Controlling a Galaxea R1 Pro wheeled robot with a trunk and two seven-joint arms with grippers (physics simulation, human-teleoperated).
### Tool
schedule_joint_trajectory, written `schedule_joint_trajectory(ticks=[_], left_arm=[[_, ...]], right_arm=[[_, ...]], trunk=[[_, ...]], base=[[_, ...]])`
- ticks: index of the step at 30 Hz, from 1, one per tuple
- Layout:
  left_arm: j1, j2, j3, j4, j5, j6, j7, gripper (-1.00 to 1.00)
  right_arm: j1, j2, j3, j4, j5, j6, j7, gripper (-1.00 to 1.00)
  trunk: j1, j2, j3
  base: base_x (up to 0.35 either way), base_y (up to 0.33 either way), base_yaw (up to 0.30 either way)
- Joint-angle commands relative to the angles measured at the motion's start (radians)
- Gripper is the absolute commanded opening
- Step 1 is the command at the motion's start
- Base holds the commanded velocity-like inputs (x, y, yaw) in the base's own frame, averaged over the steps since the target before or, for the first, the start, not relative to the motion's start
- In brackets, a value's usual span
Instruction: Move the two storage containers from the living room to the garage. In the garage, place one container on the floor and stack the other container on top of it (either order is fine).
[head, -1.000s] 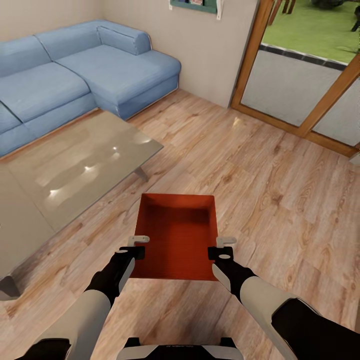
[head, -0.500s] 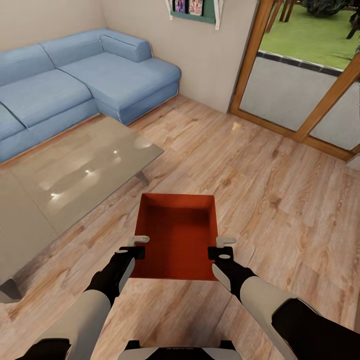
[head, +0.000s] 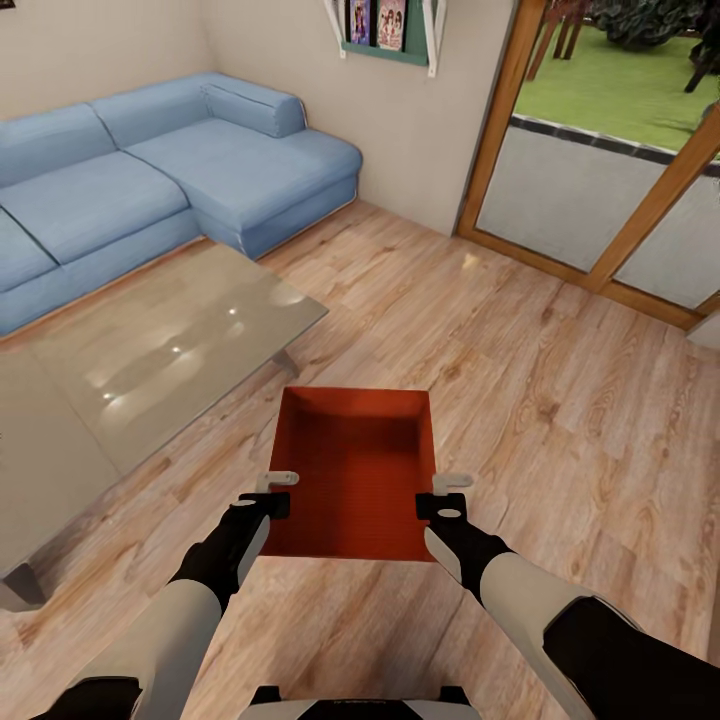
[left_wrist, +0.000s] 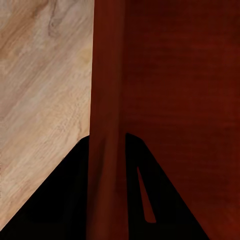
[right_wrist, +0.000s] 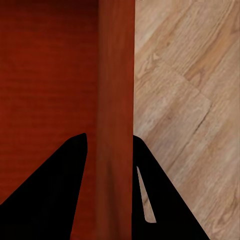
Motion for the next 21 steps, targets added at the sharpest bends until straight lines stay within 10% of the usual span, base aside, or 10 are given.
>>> schedule_joint_trajectory(ticks=[1, 21], left_arm=[[0.000, -0.006, 0.014, 0.000, -0.001, 0.006, -0.003, -1.00], [0.000, -0.006, 0.013, 0.001, -0.001, 0.003, -0.003, -1.00]], right_arm=[[-0.001, 0.012, -0.014, -0.006, 0.015, -0.007, -0.001, -1.00], [-0.001, 0.011, -0.014, -0.006, 0.015, -0.007, -0.001, -1.00]], trunk=[[-0.004, 0.006, 0.004], [-0.080, 0.146, 0.097]], base=[[0.000, 0.000, 0.000], [0.000, 0.000, 0.000]])
